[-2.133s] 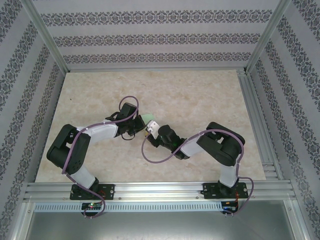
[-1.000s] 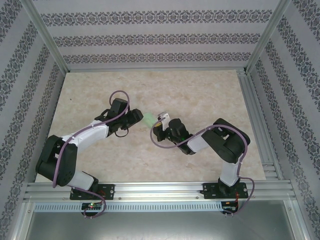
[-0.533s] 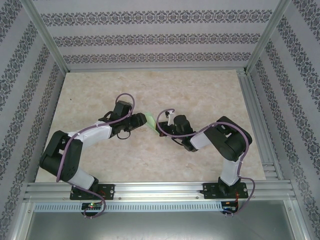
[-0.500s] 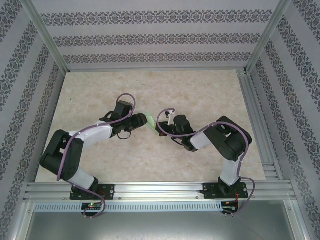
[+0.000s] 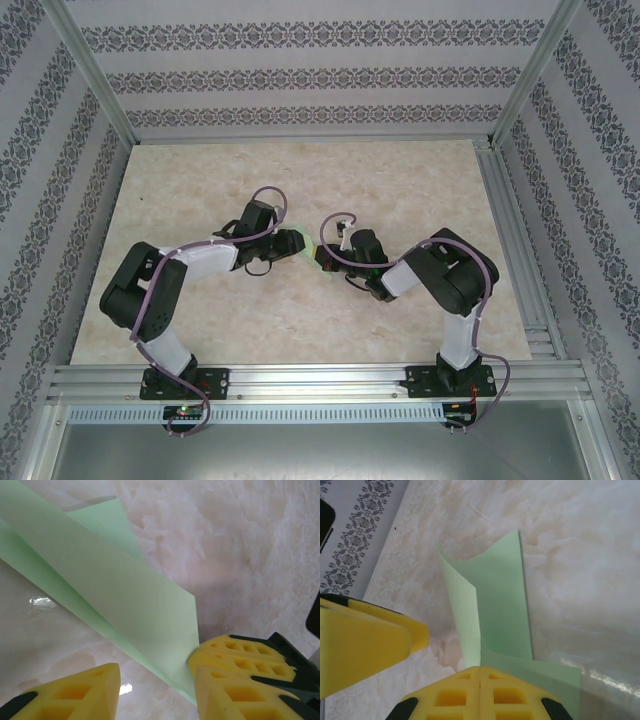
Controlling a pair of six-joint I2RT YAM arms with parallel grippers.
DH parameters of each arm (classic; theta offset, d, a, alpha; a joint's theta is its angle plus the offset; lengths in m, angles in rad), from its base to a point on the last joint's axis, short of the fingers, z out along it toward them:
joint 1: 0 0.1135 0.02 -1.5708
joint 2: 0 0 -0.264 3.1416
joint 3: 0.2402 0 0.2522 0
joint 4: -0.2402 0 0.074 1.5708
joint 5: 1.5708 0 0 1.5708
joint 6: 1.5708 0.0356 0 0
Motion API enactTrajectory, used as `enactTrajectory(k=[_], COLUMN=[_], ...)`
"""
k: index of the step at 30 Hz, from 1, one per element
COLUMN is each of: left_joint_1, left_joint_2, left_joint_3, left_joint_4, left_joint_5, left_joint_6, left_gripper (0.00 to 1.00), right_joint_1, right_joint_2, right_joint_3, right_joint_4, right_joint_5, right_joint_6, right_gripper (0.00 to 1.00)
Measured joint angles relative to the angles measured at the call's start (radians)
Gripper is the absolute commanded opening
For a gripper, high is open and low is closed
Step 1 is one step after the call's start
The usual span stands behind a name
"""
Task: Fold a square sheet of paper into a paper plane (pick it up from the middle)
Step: Fold the wing for the fifth time at the center of the table.
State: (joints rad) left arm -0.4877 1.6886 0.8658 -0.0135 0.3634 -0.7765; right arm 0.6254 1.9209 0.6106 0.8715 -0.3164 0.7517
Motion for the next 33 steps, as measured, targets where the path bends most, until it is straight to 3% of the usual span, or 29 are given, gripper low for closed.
enactTrajectory(k=[21, 24, 29, 33], left_joint_1=[-0.006, -0.006, -0.006, -0.006], left_joint_2=[0.053, 0.034, -0.051, -0.091], left_joint_3=[0.04, 0.021, -0.05, -0.083], left_joint_4=[0.033, 0.033, 0.021, 0.004], left_joint_5=[0.038, -0.016, -0.145, -0.21], left_joint_6=[0.033, 0.03, 0.006, -0.007], left_gripper=[0.41, 0.41, 0.38, 0.35], right_joint_1=[-0.026, -0.026, -0.017, 0.014], right_joint_2=[0.019, -0.002, -0.09, -0.179], right_joint_3=[0.024, 0.034, 0.055, 0.079], right_joint_4=[-0.048, -0.098, -0.233, -0.354], right_joint_5=[-0.038, -0.041, -0.035, 0.0], right_joint_6=[0.031, 0.003, -0.101, -0.202], right_gripper=[0.05, 0.11, 0.31, 0.37])
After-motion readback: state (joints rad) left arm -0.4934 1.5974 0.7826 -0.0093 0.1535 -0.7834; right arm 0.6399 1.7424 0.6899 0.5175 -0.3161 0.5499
